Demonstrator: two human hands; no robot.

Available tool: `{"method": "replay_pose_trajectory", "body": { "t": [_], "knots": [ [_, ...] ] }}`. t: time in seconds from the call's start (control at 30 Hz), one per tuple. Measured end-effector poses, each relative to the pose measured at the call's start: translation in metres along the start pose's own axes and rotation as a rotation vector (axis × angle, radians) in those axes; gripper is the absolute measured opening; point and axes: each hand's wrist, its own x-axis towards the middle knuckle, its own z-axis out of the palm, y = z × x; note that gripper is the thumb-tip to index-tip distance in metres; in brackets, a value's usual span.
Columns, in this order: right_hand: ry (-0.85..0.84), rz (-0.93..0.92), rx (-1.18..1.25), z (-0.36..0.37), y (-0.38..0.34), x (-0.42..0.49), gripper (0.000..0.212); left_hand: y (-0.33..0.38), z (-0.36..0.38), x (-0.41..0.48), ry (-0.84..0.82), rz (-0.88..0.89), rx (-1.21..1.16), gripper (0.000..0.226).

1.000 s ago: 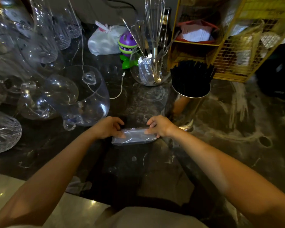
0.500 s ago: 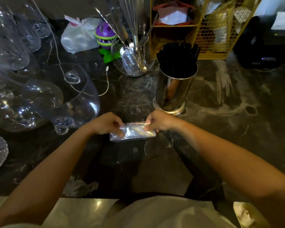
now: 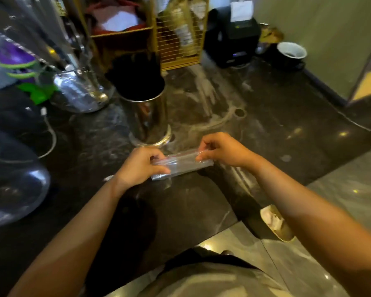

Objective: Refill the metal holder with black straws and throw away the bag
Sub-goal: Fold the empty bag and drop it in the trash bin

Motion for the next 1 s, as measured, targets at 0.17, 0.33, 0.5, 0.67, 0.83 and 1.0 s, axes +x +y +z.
{"method": "replay_pose_trajectory", "body": {
  "t": [0.17, 0.33, 0.5, 0.67, 0.83, 1.0],
  "knots": [
    [0.17, 0.075, 0.067, -0.045, 0.044, -0.07, 0.01, 0.06, 0.058, 0.038, -0.059, 0.135, 0.063, 0.021],
    [0.311, 0.147, 0.077, -0.087, 0.102, -0.155, 0.012, 0.128, 0.139, 0.062, -0.163, 0.239, 0.116, 0.021],
    [0.42, 0.202, 0.048, -0.122, 0.173, -0.246, 0.015, 0.197, 0.241, 0.078, -0.231, 0.317, 0.166, 0.023],
    [0.48, 0.297, 0.046, -0.141, 0.238, -0.305, 0.012, 0.237, 0.33, 0.098, -0.36, 0.348, 0.236, 0.023],
    [0.489, 0.44, -0.057, -0.144, 0.29, -0.327, 0.012, 0.25, 0.396, 0.123, -0.475, 0.322, 0.357, 0.025],
    [0.496, 0.573, -0.129, -0.129, 0.344, -0.326, 0.016, 0.231, 0.461, 0.152, -0.569, 0.355, 0.502, 0.038]
  ]
}}
